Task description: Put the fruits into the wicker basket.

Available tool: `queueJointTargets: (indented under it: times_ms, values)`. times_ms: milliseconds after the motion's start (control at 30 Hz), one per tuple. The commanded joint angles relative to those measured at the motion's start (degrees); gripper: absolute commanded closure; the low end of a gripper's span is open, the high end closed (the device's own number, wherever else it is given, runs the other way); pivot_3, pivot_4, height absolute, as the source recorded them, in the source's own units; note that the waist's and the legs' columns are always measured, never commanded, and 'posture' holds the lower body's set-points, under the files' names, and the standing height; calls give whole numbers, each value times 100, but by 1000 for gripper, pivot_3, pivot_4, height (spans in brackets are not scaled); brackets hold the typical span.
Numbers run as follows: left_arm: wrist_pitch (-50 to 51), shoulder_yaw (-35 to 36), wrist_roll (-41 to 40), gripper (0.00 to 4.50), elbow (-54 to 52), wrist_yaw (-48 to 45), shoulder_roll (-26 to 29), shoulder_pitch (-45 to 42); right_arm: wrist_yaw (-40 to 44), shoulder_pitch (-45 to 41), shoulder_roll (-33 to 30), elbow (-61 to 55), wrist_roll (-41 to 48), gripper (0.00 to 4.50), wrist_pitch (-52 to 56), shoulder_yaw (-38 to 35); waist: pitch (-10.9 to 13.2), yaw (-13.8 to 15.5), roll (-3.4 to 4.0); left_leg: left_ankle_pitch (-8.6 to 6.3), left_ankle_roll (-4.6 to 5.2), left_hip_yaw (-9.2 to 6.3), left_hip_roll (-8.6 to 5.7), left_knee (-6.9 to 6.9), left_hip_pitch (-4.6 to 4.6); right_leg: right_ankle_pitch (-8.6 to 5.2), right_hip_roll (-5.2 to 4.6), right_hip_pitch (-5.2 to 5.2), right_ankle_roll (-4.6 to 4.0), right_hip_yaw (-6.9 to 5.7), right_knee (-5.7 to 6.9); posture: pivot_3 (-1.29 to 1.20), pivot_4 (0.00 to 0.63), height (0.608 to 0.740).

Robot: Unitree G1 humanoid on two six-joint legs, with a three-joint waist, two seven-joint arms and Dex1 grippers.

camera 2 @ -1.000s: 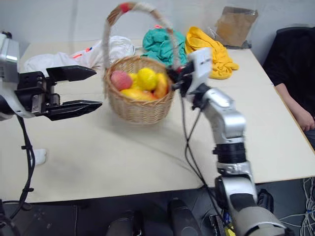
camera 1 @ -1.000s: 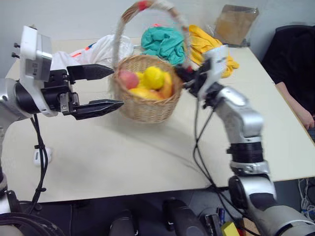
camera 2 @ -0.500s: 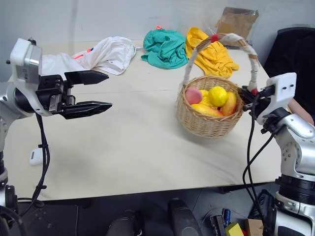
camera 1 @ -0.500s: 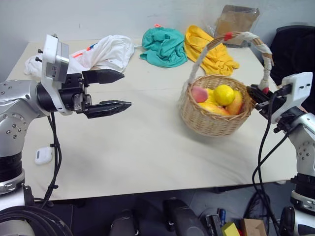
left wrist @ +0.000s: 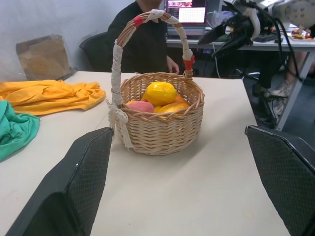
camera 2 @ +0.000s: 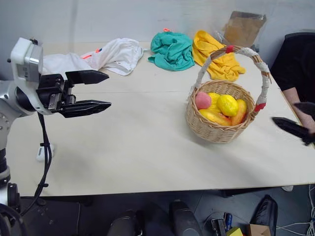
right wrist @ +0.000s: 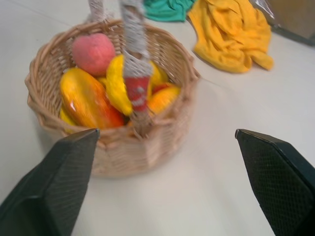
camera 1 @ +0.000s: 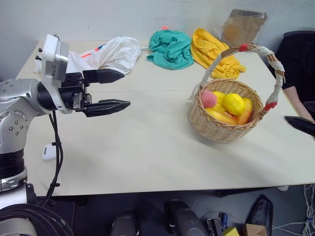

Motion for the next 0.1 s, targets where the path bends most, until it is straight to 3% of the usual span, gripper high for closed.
queueJointTargets:
  times_ms: [33, 100]
  values:
    - [-214, 90, 123, 0, 199, -191, 58, -131, 788, 346, -365, 19, 161, 32, 522, -1079, 0, -14, 0, -1, 2, 2, 0, 0, -2, 0, 0, 0, 1, 2, -2, 0, 150, 740]
    - [-296, 25, 185, 0, 313, -224, -29, -243, 903, 514, -284, -181, 277, 32, 751, -1168, 0, -20, -1, -2, 0, 0, 6, -2, -2, 1, 6, 1, 1, 1, -7, 0, 150, 740]
